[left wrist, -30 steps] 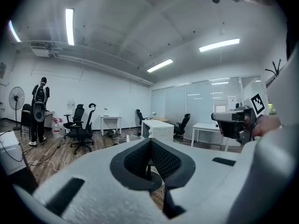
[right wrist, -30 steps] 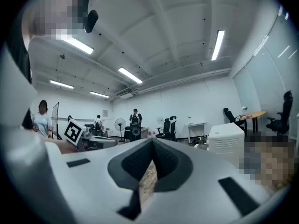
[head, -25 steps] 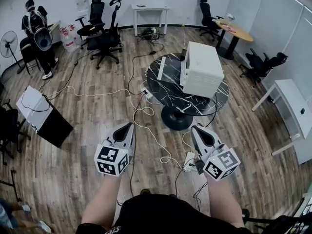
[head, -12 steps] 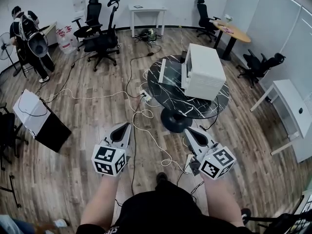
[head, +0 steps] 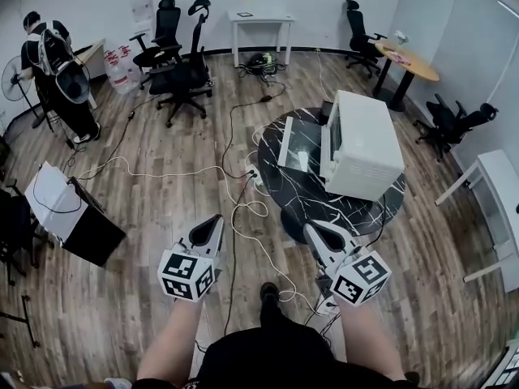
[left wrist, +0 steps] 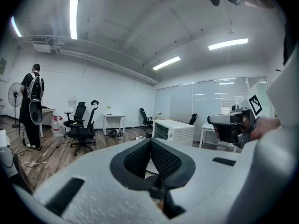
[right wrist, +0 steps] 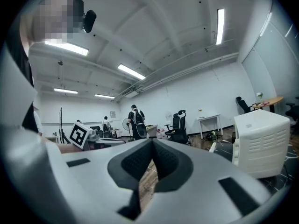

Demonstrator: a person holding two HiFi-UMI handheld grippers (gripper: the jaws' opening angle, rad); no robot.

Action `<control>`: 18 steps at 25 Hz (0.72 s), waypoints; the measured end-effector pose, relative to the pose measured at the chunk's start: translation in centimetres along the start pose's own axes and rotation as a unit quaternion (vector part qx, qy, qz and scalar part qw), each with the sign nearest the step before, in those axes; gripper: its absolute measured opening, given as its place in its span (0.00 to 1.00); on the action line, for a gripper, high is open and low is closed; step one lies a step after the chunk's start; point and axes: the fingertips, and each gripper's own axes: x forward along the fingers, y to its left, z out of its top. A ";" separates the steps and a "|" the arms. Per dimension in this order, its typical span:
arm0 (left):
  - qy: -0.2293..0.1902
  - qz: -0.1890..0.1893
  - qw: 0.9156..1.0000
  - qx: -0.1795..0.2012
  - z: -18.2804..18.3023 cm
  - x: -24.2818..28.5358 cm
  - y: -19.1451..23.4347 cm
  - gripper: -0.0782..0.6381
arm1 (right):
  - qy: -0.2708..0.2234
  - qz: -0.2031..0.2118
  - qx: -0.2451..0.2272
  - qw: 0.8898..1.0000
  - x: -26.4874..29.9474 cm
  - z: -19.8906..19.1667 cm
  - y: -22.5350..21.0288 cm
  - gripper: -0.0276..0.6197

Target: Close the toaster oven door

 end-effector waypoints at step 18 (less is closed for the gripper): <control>0.035 0.001 0.999 0.000 2.5 19.6 10.1 0.12 | 0.061 0.038 0.009 0.997 15.5 0.0 -15.1 0.05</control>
